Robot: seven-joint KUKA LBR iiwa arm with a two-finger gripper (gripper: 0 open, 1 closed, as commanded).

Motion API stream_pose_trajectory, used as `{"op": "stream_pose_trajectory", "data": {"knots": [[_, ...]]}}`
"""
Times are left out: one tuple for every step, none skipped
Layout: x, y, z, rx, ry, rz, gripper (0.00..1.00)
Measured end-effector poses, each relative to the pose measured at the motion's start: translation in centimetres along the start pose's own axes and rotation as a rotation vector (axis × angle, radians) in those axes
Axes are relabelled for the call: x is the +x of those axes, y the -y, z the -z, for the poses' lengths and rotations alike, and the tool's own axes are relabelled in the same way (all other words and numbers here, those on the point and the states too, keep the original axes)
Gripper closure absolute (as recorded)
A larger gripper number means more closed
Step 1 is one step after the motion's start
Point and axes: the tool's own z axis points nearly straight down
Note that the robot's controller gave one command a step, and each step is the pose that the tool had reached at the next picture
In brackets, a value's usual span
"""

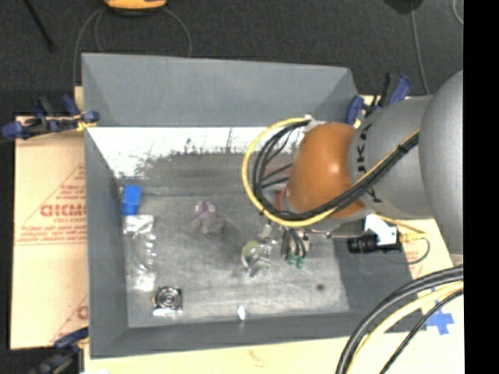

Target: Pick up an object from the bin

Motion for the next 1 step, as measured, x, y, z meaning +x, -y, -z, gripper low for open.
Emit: {"op": "stream_pose_trajectory", "data": {"knots": [[-0.09,-0.05,0.58,0.001,-0.002,0.002,1.0]]}}
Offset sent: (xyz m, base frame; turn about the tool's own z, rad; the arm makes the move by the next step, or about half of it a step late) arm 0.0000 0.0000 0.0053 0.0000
